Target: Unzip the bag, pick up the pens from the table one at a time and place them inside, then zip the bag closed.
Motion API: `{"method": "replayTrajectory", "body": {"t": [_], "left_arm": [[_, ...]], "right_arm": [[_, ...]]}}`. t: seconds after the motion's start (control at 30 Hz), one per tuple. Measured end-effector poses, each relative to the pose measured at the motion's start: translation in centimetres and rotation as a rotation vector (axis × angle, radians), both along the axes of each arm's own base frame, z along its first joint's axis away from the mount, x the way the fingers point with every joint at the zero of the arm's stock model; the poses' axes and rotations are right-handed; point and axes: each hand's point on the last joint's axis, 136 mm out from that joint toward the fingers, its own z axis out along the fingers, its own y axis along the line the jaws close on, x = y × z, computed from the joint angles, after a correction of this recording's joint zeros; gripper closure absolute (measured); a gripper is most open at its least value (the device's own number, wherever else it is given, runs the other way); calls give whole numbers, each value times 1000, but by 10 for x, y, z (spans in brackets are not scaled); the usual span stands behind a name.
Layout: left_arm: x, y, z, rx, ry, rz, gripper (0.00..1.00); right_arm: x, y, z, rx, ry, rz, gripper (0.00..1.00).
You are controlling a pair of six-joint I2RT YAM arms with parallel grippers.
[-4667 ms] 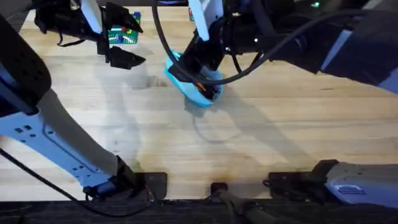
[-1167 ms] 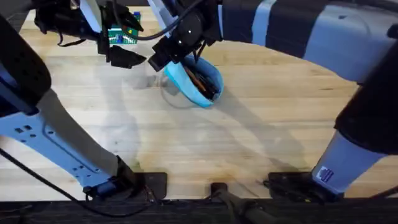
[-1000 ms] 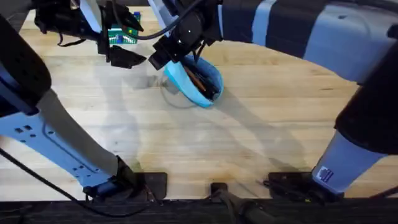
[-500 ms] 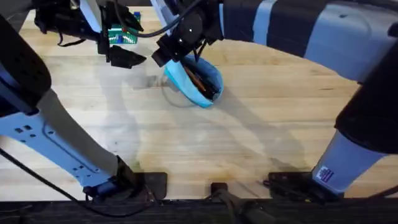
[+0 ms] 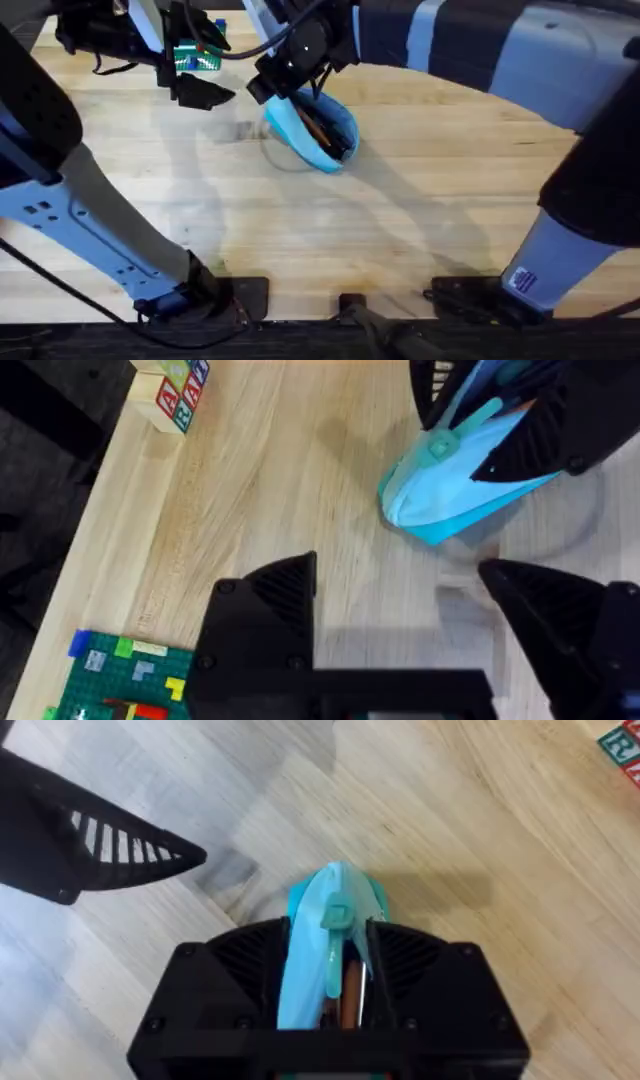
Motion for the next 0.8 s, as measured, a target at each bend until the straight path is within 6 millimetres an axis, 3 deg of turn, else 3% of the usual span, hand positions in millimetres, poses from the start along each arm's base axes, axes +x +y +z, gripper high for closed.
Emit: {"method": "replayTrajectory", "body": {"t": [0.8], "left_arm": [[-1,0,0,-1,3,0,7]], "right_arm": [[2,1,-1,4,-4,0,625]]}}
